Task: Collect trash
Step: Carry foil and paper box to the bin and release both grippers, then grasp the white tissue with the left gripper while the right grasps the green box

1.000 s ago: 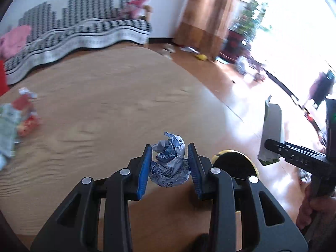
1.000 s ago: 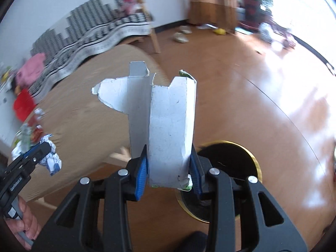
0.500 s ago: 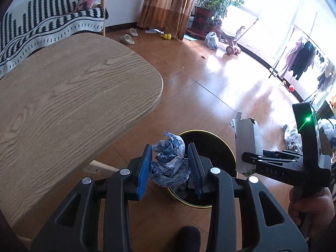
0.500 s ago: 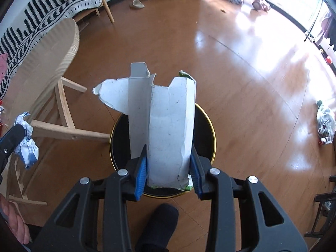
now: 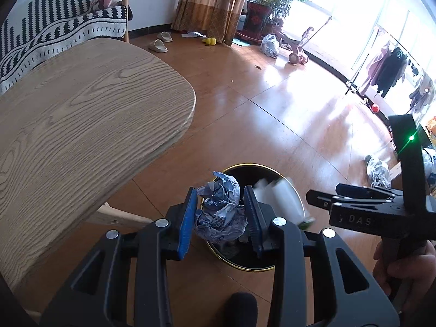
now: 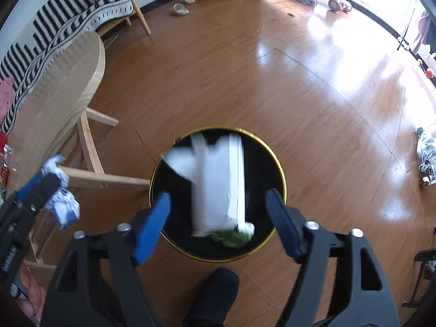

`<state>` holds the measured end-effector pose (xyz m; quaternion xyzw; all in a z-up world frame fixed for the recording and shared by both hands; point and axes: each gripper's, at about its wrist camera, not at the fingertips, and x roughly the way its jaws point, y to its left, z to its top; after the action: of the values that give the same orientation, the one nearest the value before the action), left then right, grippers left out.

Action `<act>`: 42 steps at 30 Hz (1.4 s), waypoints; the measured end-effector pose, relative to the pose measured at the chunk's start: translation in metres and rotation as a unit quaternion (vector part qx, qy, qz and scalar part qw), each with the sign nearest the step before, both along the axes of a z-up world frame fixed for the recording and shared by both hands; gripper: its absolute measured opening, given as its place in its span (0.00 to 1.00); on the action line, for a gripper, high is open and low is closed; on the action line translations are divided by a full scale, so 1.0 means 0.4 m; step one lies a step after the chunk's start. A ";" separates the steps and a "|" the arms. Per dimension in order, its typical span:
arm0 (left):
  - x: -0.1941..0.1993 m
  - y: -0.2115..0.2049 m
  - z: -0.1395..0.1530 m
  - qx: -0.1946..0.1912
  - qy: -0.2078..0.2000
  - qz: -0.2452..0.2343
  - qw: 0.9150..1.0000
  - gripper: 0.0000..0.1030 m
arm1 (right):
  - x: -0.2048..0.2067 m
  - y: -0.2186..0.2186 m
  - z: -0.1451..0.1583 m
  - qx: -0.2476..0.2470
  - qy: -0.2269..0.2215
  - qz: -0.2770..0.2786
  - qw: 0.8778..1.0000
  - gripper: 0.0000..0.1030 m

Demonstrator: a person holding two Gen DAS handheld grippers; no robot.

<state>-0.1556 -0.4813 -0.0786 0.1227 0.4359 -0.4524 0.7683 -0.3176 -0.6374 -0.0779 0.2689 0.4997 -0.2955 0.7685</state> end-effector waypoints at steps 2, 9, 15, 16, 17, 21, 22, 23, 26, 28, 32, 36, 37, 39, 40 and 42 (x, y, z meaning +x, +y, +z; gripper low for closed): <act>-0.002 -0.013 -0.013 0.004 0.005 -0.008 1.000 0.34 | -0.004 0.000 0.002 0.001 -0.004 -0.005 1.000 0.70; -0.015 -0.099 -0.101 0.000 0.086 -0.061 0.994 0.34 | -0.037 -0.021 0.027 -0.009 -0.020 -0.041 0.999 0.70; -0.046 -0.131 -0.139 -0.005 0.085 -0.079 0.993 0.76 | -0.062 -0.043 0.049 -0.010 -0.038 -0.066 0.997 0.72; -0.047 -0.126 -0.140 -0.007 0.084 -0.076 0.994 0.77 | -0.061 -0.045 0.051 -0.010 -0.039 -0.064 0.997 0.72; -0.045 -0.121 -0.139 -0.007 0.085 -0.074 0.994 0.79 | -0.055 -0.042 0.053 -0.010 -0.039 -0.061 0.997 0.72; -0.024 -0.085 -0.113 -0.009 0.079 -0.056 0.995 0.87 | -0.025 -0.026 0.064 -0.010 -0.044 -0.049 0.998 0.72; -0.013 -0.066 -0.099 -0.008 0.074 -0.048 0.996 0.89 | -0.012 -0.018 0.068 -0.011 -0.046 -0.044 0.998 0.74; -0.006 -0.050 -0.087 -0.007 0.070 -0.040 0.997 0.90 | 0.007 -0.006 0.076 -0.011 -0.048 -0.036 0.998 0.76; 0.037 0.015 -0.035 -0.007 0.055 -0.017 0.998 0.91 | 0.072 0.041 0.105 -0.015 -0.060 -0.011 0.998 0.78; 0.074 0.076 0.002 -0.010 0.038 0.003 0.999 0.91 | 0.134 0.091 0.128 -0.017 -0.072 0.013 0.997 0.80; 0.188 0.263 0.078 -0.012 0.007 0.076 0.997 0.92 | 0.277 0.209 0.165 -0.011 -0.097 0.069 0.993 0.81; 0.308 0.485 0.139 -0.018 -0.007 0.170 0.985 0.92 | 0.429 0.364 0.195 0.015 -0.129 0.135 0.982 0.81; 0.333 0.541 0.149 -0.020 -0.009 0.193 0.981 0.92 | 0.477 0.423 0.201 0.027 -0.137 0.161 0.977 0.81; 0.388 0.665 0.168 -0.018 -0.021 0.242 0.970 0.92 | 0.550 0.520 0.204 0.041 -0.144 0.197 0.969 0.81; 0.416 0.737 0.173 -0.011 -0.032 0.271 0.962 0.92 | 0.588 0.578 0.204 0.044 -0.144 0.217 0.964 0.81; 0.451 0.827 0.182 0.007 -0.051 0.310 0.949 0.92 | 0.644 0.660 0.203 0.046 -0.143 0.247 0.957 0.81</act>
<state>0.0250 -0.1506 -0.0059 0.0100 0.4159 -0.1814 0.8911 -0.0599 -0.3733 0.0031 0.2117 0.4483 -0.0316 0.8679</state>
